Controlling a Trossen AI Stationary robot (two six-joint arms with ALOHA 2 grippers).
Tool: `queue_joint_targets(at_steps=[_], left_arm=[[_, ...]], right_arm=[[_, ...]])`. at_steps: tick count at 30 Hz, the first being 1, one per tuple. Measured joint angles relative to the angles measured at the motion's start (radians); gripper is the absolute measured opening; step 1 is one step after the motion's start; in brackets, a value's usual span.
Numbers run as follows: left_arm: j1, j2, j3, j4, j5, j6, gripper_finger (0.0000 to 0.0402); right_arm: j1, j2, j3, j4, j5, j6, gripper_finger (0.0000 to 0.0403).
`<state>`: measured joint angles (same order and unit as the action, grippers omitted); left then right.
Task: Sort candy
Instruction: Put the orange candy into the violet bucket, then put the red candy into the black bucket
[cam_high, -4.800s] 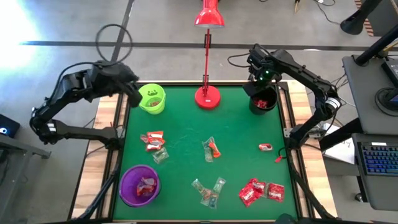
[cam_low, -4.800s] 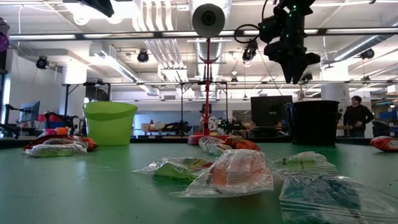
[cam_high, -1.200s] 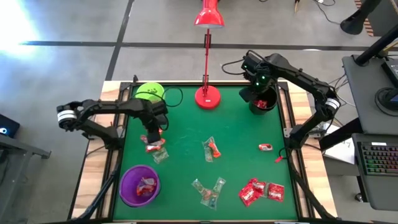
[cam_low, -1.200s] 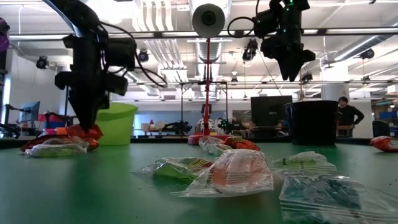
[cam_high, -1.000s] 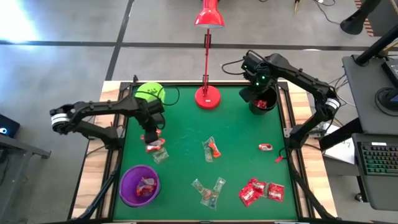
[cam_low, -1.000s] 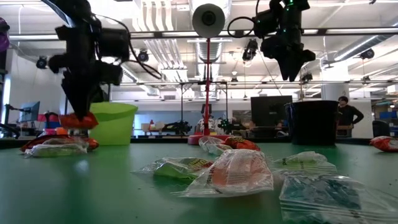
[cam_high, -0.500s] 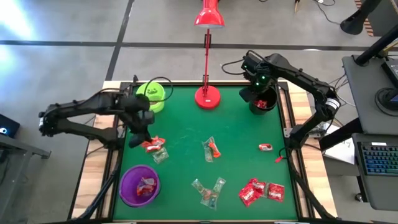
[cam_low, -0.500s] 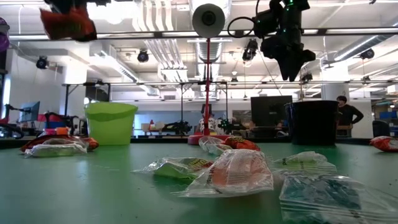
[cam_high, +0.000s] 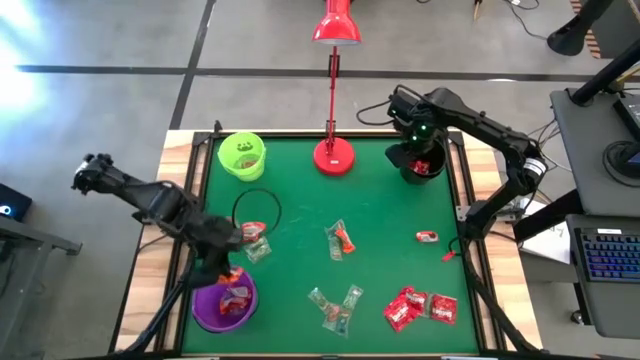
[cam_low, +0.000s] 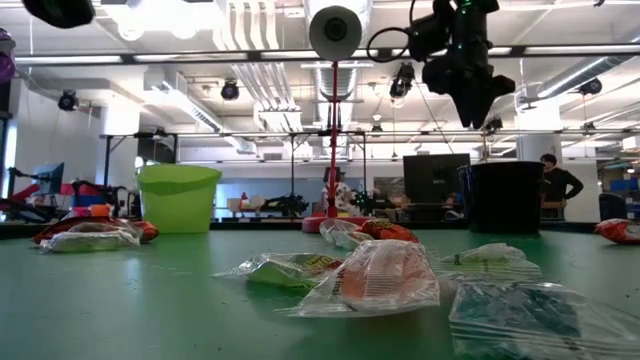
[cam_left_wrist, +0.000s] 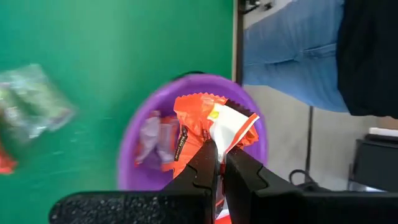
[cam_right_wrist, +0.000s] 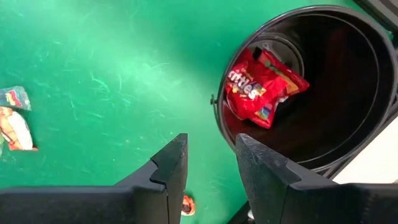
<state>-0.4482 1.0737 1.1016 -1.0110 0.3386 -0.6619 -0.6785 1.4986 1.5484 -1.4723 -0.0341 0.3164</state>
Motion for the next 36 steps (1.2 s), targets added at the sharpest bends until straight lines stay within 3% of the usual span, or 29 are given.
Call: queue_joint_targets(at_steps=[7,13,28,32,36], left_arm=[[-0.102,0.023,-0.041,0.103,0.0,-0.098,0.0],[-0.13,0.049,-0.04,0.106,0.0,-0.107,0.0003],[-0.129,0.071,-0.024,0.059,-0.008,-0.107,0.0089],[-0.129,0.061,0.033,-0.016,-0.115,-0.101,0.0091],[-0.129,0.06,0.118,-0.118,-0.289,-0.061,0.0091]], right_arm=[[0.039,-0.001,0.0,-0.009,-0.01,0.016,0.013],[0.067,-0.001,0.0,-0.013,-0.104,0.029,0.0132],[0.245,-0.023,0.0,-0.014,-0.105,0.085,0.0157],[0.317,-0.029,0.0,-0.015,-0.105,0.129,0.0157],[0.387,-0.039,0.0,-0.025,-0.105,0.154,0.0158]])
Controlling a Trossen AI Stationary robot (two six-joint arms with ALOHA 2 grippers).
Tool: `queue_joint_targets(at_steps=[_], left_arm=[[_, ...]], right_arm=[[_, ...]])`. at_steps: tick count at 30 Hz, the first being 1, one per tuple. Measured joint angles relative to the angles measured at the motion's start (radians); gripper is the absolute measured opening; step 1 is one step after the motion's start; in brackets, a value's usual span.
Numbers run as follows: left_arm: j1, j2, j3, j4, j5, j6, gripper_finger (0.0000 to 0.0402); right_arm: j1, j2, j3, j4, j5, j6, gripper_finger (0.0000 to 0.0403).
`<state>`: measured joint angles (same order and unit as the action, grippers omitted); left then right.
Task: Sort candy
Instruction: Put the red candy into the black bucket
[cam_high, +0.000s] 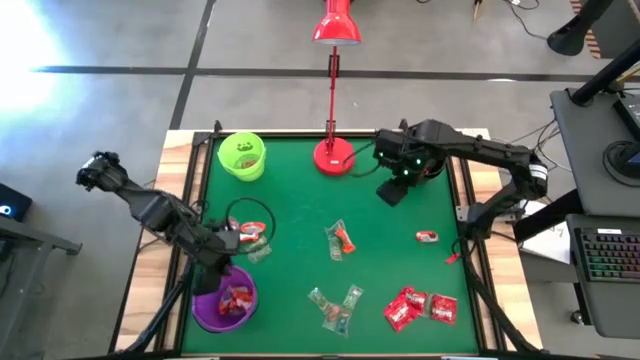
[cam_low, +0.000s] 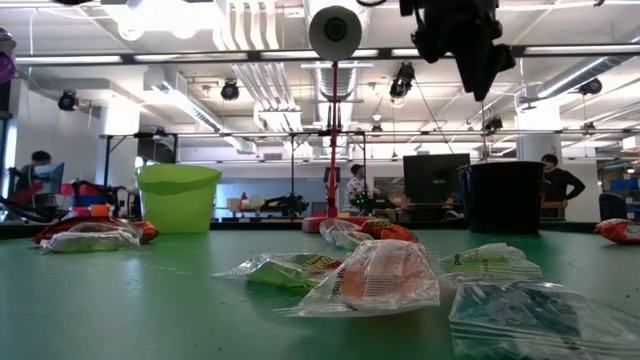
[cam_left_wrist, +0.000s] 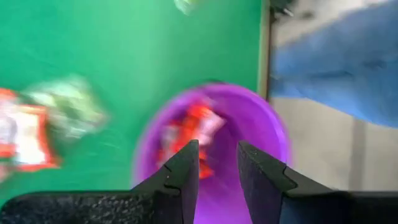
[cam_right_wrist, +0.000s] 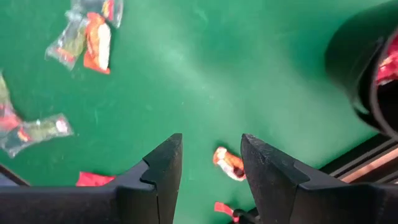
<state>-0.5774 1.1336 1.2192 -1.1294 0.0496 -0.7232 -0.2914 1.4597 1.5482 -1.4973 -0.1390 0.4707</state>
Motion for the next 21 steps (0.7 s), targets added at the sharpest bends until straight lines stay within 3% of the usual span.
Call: queue_joint_targets(at_steps=[9,21], left_arm=[[0.0,0.0,0.171,-0.206,-0.336,0.038,0.0091],[0.0,-0.003,0.214,-0.308,-0.405,0.057,0.0091]], right_arm=[[0.148,-0.006,-0.001,0.01,0.015,0.105,0.016],[0.411,-0.003,-0.051,0.061,0.023,0.312,0.0155]])
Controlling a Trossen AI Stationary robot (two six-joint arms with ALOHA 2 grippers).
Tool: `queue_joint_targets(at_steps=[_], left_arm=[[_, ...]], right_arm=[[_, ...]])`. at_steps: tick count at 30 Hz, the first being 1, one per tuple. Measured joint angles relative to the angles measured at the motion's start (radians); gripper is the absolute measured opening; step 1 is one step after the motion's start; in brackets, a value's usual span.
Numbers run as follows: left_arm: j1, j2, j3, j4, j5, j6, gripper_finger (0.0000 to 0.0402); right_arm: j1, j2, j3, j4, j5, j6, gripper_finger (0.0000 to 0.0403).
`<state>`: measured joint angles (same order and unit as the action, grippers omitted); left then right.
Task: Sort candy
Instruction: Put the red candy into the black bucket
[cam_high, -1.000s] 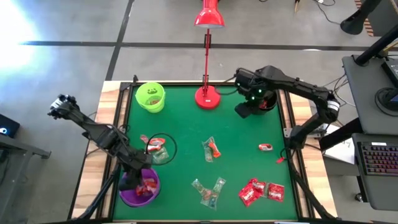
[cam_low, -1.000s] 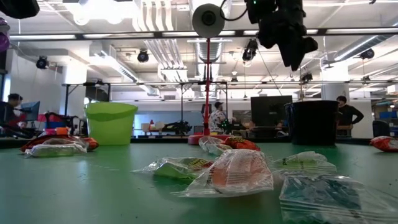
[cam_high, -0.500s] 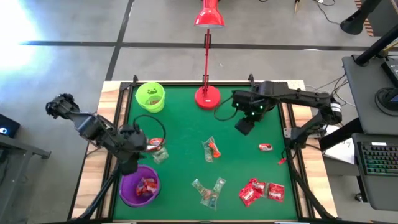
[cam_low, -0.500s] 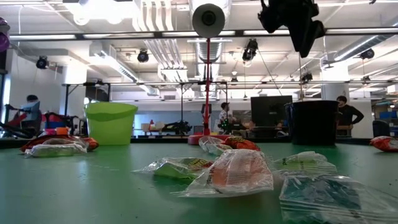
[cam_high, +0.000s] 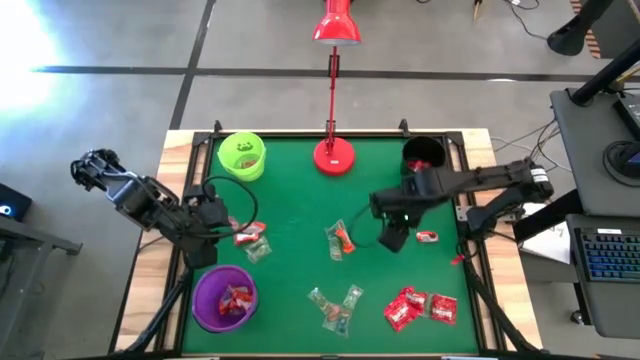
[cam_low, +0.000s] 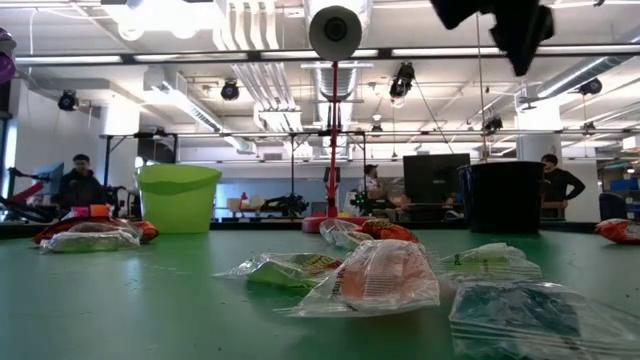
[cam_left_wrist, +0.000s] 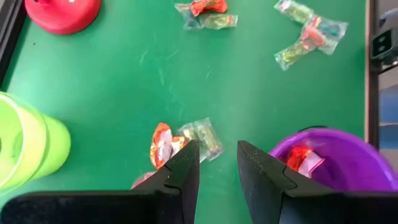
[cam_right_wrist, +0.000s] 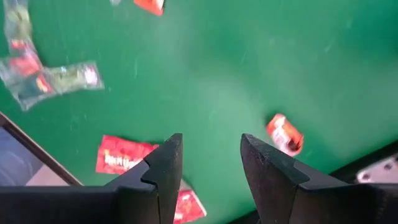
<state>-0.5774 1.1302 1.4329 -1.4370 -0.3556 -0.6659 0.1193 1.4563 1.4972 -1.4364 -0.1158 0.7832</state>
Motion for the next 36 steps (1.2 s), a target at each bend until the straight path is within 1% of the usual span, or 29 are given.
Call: queue_joint_targets(at_steps=[9,14,17,20,26,30,36], left_arm=[[0.0,0.0,-0.015,-0.01,-0.003,-0.001,0.0091],[0.0,0.0,-0.011,-0.009,-0.035,-0.001,0.0091],[0.001,0.0,-0.008,-0.006,-0.056,-0.005,0.0091],[0.001,0.0,-0.008,-0.006,-0.081,-0.018,0.0091],[0.001,0.0,-0.008,-0.007,-0.123,-0.076,0.0091],[0.001,0.0,-0.008,-0.007,-0.125,-0.097,0.0091],[0.001,0.0,-0.008,-0.007,-0.119,-0.14,0.0091]], right_arm=[[0.2,0.0,-0.109,0.003,-0.005,0.263,0.0157],[0.284,-0.002,-0.163,0.014,-0.036,0.35,0.0157],[0.33,-0.002,-0.203,0.058,-0.044,0.377,0.0157],[0.374,-0.002,-0.237,0.133,-0.045,0.368,0.0157],[0.447,-0.002,-0.307,0.25,-0.045,0.277,0.0157],[0.48,-0.002,-0.368,0.34,-0.045,0.253,0.0157],[0.514,-0.002,-0.459,0.456,-0.051,0.264,0.0157]])
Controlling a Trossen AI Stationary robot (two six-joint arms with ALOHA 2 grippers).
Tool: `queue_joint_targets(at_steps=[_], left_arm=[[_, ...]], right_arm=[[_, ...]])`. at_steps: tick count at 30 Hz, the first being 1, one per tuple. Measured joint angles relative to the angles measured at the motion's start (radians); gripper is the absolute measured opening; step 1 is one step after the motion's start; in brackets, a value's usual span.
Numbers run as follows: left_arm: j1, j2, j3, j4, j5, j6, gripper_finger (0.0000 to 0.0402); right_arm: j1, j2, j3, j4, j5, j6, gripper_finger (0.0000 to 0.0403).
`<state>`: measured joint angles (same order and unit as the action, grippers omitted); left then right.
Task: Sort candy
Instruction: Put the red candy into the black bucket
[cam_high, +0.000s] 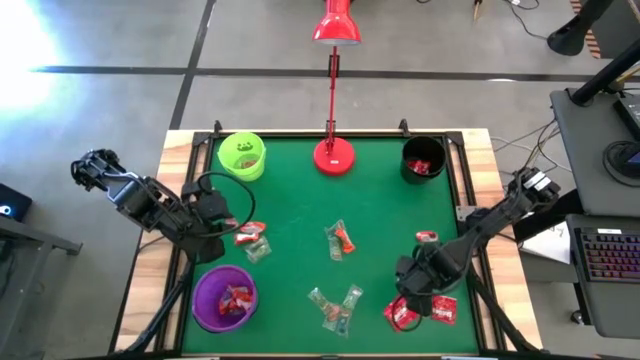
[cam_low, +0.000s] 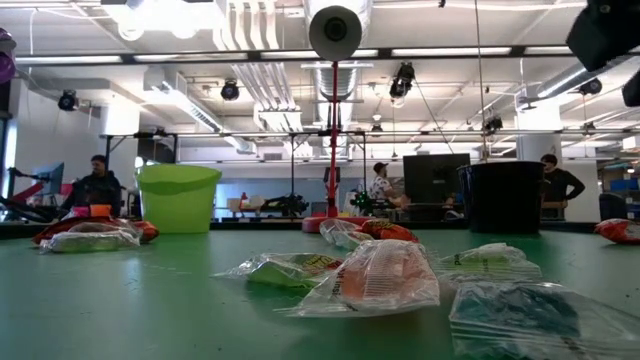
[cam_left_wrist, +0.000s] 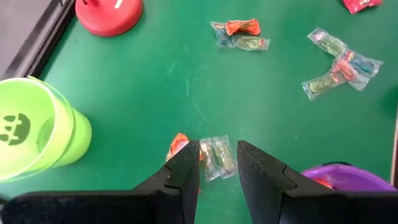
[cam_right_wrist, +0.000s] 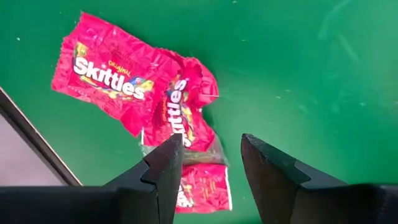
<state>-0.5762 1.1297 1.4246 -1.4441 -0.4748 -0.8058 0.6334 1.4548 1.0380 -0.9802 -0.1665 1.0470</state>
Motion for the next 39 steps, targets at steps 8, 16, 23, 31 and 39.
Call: queue_joint_targets(at_steps=[8,16,23,31,39], left_arm=[[-0.001,0.0,0.0,0.0,0.031,-0.026,0.0091],[-0.001,0.0,0.0,0.0,0.032,-0.027,0.0091],[-0.001,0.001,0.0,0.0,0.033,-0.028,0.0091],[-0.001,0.001,0.0,0.0,0.033,-0.034,0.0091],[-0.001,0.001,0.0,-0.001,0.033,-0.034,0.0091]], right_arm=[[0.021,0.0,-0.099,0.167,-0.048,0.007,0.0157],[0.021,0.0,-0.151,0.272,-0.07,0.017,0.0157],[0.021,0.001,-0.219,0.34,-0.072,0.029,0.0157],[0.021,0.002,-0.259,0.373,-0.069,0.026,0.015],[0.021,0.002,-0.267,0.398,-0.046,0.026,0.0083]])
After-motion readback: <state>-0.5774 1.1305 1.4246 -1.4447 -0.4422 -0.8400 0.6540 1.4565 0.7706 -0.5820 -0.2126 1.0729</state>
